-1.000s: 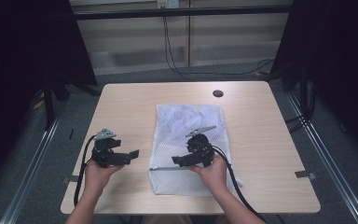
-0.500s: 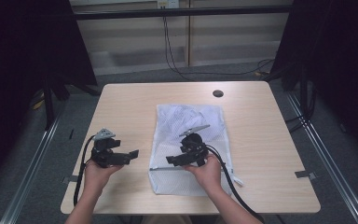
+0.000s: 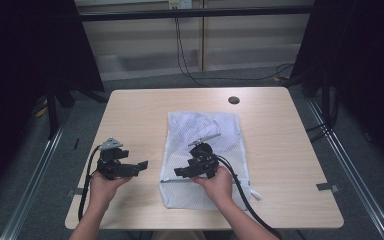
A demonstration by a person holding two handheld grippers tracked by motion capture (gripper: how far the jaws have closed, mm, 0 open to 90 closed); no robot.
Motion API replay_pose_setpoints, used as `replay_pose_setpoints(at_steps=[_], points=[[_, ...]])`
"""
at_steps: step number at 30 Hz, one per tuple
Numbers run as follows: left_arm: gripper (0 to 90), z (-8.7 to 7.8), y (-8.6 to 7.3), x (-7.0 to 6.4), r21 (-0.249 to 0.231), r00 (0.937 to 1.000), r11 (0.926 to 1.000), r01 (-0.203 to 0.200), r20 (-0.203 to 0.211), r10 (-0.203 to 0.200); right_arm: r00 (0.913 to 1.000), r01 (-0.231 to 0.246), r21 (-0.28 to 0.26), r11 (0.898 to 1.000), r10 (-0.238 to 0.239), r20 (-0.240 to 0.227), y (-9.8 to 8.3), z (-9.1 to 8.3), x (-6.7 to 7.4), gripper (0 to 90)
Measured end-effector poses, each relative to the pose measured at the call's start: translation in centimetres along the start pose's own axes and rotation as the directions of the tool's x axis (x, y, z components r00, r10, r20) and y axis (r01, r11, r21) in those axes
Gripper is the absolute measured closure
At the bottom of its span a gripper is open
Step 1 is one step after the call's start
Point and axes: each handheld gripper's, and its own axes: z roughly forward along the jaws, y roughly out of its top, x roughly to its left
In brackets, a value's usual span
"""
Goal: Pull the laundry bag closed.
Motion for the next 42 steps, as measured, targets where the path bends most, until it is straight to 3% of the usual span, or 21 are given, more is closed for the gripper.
replay_pose_setpoints(at_steps=[22,29,42], points=[[7.0,-0.3,0.0,0.3,-0.003,1.0,1.0,0.005,0.001,-0.005,0.9981,-0.004,0.05,0.999,0.008,-0.061,0.2,1.5,0.8,43.0],[7.0,-0.4,0.0,0.4,0.001,1.0,1.0,0.007,-0.003,-0.007,0.9941,-0.05,0.079,0.996,0.057,-0.093,0.2,2.0,0.9,50.0],[7.1,-0.4,-0.1,0.3,-0.002,0.9999,0.9999,0.016,0.005,-0.016,0.9895,-0.073,0.117,0.99,0.087,-0.115,0.3,3.4,1.3,55.7]])
